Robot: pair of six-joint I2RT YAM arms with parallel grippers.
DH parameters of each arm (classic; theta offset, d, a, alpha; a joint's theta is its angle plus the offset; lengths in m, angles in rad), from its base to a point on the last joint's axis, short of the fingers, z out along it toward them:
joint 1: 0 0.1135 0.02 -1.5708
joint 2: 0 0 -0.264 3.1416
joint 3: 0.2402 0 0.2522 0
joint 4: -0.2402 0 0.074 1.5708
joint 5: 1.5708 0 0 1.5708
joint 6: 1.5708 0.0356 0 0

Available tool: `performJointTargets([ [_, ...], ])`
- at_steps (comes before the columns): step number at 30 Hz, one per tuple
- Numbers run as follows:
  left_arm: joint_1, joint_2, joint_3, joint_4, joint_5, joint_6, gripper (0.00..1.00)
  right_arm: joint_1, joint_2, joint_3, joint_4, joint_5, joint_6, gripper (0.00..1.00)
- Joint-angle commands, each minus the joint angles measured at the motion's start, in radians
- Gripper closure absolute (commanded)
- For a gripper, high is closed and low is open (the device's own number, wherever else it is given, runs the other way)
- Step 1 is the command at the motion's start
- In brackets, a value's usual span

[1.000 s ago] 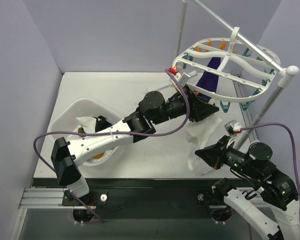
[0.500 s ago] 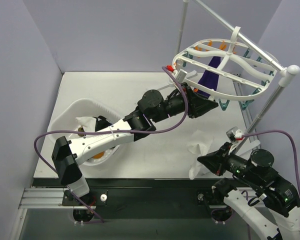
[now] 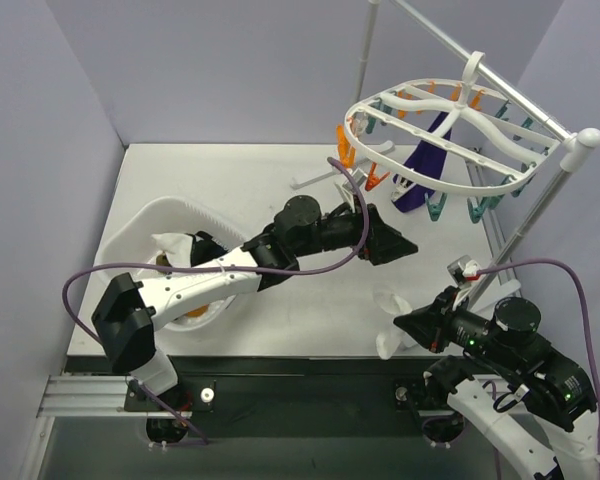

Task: Remove the socks clipped to the hanger

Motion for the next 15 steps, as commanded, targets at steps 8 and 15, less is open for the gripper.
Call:
performJointTargets([
  [8,-0.050,-0.300,-0.300,0.015,0.030,0.260,0.05,0.004,0.027,0.000,0.019,-0.009,0.017,1.00],
  [15,-0.108,-0.306,-0.436,0.179,0.062,0.221,0.05,0.004,0.050,0.006,0.033,-0.014,0.039,1.00],
])
